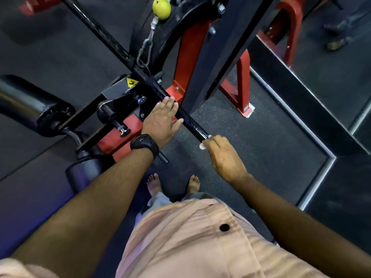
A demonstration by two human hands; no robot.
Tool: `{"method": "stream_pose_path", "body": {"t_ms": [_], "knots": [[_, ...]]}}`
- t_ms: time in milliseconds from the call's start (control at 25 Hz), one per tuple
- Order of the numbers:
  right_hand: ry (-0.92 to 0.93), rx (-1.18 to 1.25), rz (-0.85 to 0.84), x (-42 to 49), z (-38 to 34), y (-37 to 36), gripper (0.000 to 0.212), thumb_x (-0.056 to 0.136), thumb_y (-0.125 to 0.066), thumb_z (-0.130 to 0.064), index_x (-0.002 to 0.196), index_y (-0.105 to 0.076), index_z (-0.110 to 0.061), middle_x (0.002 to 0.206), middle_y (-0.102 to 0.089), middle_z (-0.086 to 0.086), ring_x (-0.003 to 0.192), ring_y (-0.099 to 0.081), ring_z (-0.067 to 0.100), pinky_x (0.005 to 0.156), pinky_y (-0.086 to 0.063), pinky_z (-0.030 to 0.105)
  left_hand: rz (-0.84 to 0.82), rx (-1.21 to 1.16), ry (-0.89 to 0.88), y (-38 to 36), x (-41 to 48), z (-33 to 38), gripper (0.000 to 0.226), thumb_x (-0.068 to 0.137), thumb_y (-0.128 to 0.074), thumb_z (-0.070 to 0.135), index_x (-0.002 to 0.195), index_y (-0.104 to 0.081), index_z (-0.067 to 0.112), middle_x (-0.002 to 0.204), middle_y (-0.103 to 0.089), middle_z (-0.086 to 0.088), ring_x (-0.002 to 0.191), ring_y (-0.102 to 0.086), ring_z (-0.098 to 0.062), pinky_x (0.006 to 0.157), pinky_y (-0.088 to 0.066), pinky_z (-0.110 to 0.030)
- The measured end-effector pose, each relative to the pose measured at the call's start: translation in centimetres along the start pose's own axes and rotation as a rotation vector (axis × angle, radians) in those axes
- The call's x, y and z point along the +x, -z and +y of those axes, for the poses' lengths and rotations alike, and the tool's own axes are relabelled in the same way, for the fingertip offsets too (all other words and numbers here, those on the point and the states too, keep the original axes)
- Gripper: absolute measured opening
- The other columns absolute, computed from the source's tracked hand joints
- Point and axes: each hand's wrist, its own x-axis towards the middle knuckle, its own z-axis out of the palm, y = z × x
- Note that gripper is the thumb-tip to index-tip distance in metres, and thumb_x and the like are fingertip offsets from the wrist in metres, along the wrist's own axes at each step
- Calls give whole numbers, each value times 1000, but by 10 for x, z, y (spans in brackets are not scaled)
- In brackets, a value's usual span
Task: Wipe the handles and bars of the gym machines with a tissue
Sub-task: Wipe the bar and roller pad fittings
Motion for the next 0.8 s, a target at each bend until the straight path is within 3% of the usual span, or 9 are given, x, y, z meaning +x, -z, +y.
{"method": "stream_pose_path", "body": {"t_ms": [200,320,440,640,800], "knots": [[-474,285,236,1,-26,-4,13,96,-60,-8,103,-70,-10,108,-60,5,91,-57,15,82,-50,28,0,2,-9,-5,-4,-1,69,102,-40,47,154,-22,7,164,-14,-9,152,-4,-19,122,-1,-31],[-656,480,193,39,-23,7,8,95,-65,-16,97,-73,-17,94,-71,-7,86,-64,8,85,-52,27,2,-48,-2,-9,-5,-1,71,100,-44,48,154,-22,6,164,-13,-9,152,-2,-18,120,1,-28],[-578,570,64,68,-11,16,11,91,-68,-12,95,-74,-21,89,-71,-13,83,-65,0,82,-51,15,6,-46,12,-11,-5,0,72,100,-45,48,154,-22,6,164,-13,-10,152,-3,-19,120,1,-28],[-703,791,43,56,-1,14,7,84,-76,-12,81,-77,-18,82,-76,-5,75,-68,5,81,-56,27,13,-34,29,-13,-6,-1,70,101,-43,47,155,-21,7,164,-11,-9,152,-2,-18,121,0,-29],[-567,659,-22,48,11,17,6,82,-78,-15,76,-77,-16,82,-74,-8,79,-71,6,85,-58,34,-2,-22,52,-15,-7,4,73,101,-39,51,155,-18,8,164,-8,-8,152,1,-17,121,1,-29]]}}
